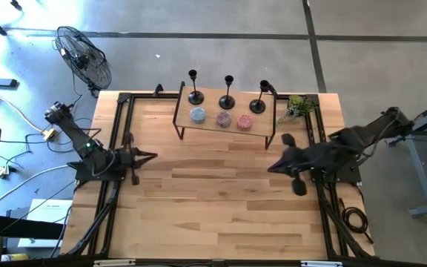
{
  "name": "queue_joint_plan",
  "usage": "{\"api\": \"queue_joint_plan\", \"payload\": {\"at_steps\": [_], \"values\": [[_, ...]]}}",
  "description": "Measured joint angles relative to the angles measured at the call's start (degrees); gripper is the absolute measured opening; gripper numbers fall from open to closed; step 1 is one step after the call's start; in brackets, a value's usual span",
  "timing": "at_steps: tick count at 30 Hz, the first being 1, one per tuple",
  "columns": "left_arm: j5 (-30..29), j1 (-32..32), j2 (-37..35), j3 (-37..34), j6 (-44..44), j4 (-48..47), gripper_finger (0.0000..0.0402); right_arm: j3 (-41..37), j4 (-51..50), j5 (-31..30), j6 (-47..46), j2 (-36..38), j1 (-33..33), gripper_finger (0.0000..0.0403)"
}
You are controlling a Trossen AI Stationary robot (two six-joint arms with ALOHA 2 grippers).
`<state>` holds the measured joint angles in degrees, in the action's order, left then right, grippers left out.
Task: Pick & Place candle stick holders
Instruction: Return to Home Position
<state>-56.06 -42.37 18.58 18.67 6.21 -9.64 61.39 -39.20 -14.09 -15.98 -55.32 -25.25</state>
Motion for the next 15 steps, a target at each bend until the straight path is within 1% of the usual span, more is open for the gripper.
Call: {"api": "queue_joint_plan", "payload": {"at_steps": [4, 8, 12, 13, 15], "values": [[-0.1, 0.0, -4.3, 2.6, -2.0, -6.7, 0.0006, -12.6, 11.7, 0.1, 0.4, 12.2, -0.9, 0.0003], [0.5, 0.0, -10.7, 3.0, -2.4, -9.9, 0.0002, -22.9, 20.0, 0.0, 2.4, 21.8, -1.1, 0.0002], [7.3, 0.0, -18.3, 3.1, -2.3, -10.0, 0.0001, -30.4, 27.4, 0.9, 4.3, 28.3, -1.1, 0.0001], [7.7, 0.0, -18.5, 3.1, -3.0, -10.1, 0.0001, -31.7, 29.0, 1.3, 4.6, 29.3, -1.1, 0.0001], [6.4, 0.0, -18.1, 3.1, -3.7, -10.1, 0.0001, -34.0, 31.4, 1.7, 5.8, 31.1, -1.1, 0.0001]]}}
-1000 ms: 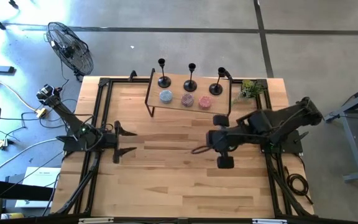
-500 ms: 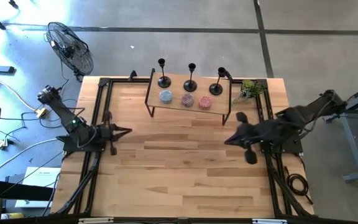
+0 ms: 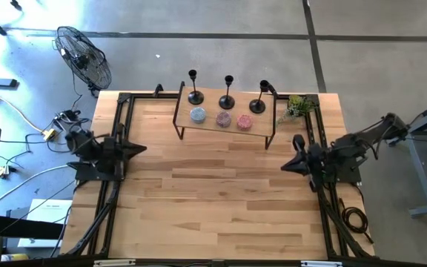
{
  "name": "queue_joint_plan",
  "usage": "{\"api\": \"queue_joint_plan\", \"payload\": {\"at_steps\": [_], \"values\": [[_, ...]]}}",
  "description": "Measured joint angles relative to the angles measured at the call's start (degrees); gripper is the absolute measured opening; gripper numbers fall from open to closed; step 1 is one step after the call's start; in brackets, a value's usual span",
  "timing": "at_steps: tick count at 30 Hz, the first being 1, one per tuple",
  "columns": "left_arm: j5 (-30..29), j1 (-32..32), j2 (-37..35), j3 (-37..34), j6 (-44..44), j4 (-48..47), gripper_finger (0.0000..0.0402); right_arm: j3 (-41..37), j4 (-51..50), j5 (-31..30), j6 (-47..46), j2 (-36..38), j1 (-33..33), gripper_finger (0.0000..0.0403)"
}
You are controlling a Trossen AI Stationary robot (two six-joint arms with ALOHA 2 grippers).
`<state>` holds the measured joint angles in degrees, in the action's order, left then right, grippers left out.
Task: Pick & Place candle stick holders
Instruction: Return to Home Position
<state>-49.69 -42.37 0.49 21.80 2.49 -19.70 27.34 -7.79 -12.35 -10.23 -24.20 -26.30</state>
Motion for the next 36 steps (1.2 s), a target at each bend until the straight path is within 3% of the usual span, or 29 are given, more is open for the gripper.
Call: {"api": "queue_joint_plan", "payload": {"at_steps": [12, 22, 36], "values": [[3.1, 0.0, -0.1, -9.0, -5.8, 6.1, 0.0, -12.3, 16.0, 3.5, 10.3, 1.5, 0.0, 0.0], [7.4, 0.0, -0.1, -15.0, -7.3, 10.9, 0.0, -23.2, 28.9, 3.8, 8.8, 2.1, 0.0, 0.0], [10.1, 0.0, -0.1, -17.2, -7.2, 11.4, 0.0, -26.8, 32.2, 3.3, 12.9, 2.8, 0.1, 0.0]]}}
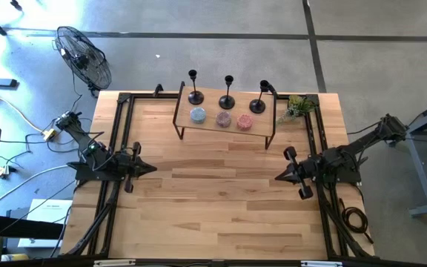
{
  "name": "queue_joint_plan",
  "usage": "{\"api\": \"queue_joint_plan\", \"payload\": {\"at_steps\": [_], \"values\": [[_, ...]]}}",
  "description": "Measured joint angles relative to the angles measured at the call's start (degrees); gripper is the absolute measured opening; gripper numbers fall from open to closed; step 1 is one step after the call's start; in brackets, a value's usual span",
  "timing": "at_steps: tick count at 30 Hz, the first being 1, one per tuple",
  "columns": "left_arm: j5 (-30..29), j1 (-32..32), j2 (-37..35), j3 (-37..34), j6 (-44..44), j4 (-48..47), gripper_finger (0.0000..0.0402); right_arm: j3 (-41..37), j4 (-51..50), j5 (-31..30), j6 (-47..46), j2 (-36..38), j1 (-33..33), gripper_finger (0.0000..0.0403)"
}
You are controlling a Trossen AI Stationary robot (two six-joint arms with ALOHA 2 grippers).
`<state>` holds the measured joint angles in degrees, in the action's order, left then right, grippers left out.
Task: Pick & Place candle stick holders
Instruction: Return to Home Position
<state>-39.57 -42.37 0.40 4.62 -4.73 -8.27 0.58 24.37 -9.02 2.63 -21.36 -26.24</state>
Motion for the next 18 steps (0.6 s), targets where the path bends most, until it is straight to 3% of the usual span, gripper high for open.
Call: {"api": "queue_joint_plan", "payload": {"at_steps": [18], "values": [[1.1, 0.0, 0.0, -0.2, 1.3, 0.9, 0.0, 0.0, -17.0, -1.7, 3.5, 18.3, 0.0, 0.0]]}}
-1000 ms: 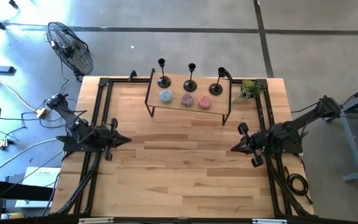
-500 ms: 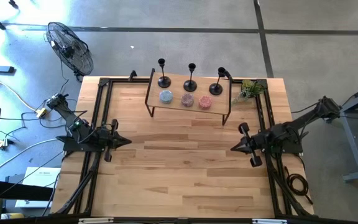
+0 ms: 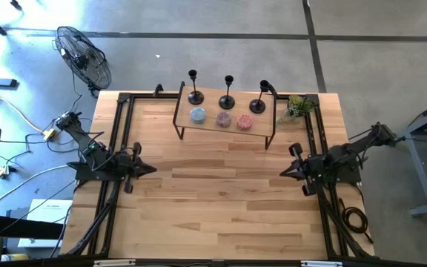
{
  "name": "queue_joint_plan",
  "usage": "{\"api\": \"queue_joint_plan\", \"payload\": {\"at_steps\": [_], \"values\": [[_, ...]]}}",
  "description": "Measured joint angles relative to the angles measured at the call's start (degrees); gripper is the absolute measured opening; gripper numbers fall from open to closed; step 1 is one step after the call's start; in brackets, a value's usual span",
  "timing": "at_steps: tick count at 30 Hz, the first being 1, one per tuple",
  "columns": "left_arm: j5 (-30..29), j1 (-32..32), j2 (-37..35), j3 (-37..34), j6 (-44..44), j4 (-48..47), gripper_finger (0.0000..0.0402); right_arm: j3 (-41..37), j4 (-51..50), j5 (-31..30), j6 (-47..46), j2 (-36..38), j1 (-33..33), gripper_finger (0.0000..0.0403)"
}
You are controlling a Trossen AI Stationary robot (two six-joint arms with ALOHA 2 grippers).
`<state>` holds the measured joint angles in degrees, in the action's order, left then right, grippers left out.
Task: Pick & Place candle stick holders
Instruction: Return to Home Position
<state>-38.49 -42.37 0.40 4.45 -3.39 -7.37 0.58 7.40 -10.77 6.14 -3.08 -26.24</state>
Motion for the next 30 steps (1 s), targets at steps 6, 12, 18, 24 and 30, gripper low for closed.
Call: {"api": "queue_joint_plan", "payload": {"at_steps": [6, 12, 18, 24, 30], "values": [[1.1, 0.0, 0.0, 0.0, 0.3, 0.6, 0.0, 0.0, -3.6, -1.1, 1.4, 3.0, 0.0, 0.0], [-0.6, 0.0, 0.0, -0.2, 1.8, 1.9, 0.0, 0.0, -3.9, -3.2, 1.8, 3.0, 0.0, 0.0], [-0.9, 0.0, 0.0, -1.5, 6.9, 6.8, 0.0, 0.0, -4.1, -3.3, 2.5, 3.0, 0.0, 0.0], [0.8, 0.6, 0.1, -3.8, 6.3, 10.8, 0.0, 0.0, -4.1, -3.4, 2.9, 3.0, 0.0, 0.0], [7.6, 8.3, 0.0, -3.8, 6.1, 11.2, 0.0, 0.0, -4.1, -3.4, 2.9, 3.0, 0.0, 0.0]]}}
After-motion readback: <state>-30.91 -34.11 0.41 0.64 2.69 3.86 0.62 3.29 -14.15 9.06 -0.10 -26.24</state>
